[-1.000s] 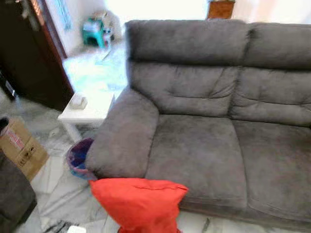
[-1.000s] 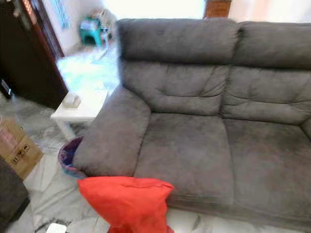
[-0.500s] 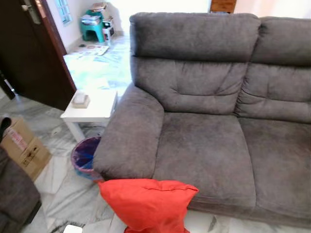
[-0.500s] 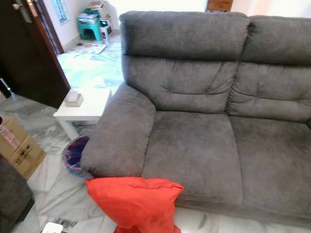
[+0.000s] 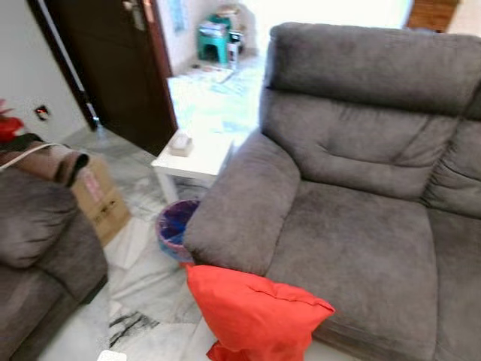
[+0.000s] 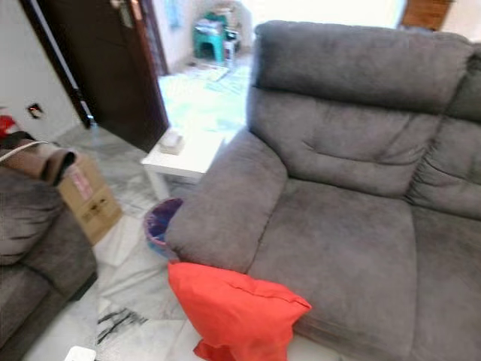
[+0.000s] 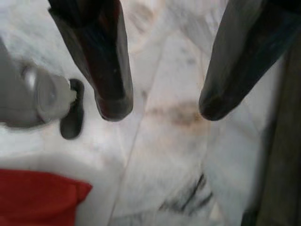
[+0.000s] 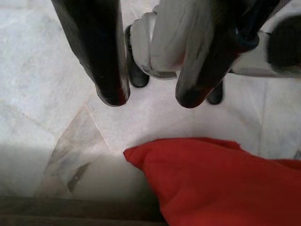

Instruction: Move the pillow to the sofa from floor

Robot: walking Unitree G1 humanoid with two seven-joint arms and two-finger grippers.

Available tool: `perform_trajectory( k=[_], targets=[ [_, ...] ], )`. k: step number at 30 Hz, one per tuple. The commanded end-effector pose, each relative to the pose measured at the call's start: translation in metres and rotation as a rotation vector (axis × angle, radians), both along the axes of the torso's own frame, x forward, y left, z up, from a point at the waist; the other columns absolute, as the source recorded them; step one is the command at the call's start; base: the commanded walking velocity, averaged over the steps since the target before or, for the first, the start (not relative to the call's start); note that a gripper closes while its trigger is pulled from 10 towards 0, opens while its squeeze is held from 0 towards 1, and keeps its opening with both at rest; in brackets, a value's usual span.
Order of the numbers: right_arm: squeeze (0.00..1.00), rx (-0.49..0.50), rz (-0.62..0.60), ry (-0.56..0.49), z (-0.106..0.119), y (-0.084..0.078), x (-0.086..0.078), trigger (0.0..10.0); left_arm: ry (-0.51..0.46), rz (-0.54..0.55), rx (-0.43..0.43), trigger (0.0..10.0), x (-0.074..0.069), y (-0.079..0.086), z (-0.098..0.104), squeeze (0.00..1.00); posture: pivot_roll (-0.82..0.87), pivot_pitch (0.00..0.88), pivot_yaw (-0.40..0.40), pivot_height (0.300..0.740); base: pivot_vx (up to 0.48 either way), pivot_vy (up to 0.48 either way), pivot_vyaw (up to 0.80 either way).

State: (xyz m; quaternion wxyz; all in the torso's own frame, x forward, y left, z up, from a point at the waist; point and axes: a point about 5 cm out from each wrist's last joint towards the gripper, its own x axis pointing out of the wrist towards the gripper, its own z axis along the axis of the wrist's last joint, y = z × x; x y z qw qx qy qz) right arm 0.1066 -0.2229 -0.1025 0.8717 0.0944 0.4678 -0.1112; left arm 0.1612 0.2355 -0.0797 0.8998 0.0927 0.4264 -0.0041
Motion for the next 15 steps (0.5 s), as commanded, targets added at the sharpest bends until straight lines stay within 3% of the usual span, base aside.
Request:
perform_trajectory(
  k=[1, 15],
  targets=[
    [0.00, 0.026, -0.001, 0.000, -0.002, 0.009, 0.001, 10.0, 0.046, 0.020, 0.023, 10.0, -0.011, 0.010, -0.003, 0.00, 0.16, 0.066, 0.063, 0.740, 0.000, 0.000, 0.80],
    [0.00, 0.034, -0.069, -0.069, 0.004, 0.005, 0.016, 10.0, 0.025, 0.034, 0.026, 10.0, -0.006, 0.009, -0.001, 0.00, 0.16, 0.060, 0.049, 0.740, 0.000, 0.000, 0.05]
  ],
)
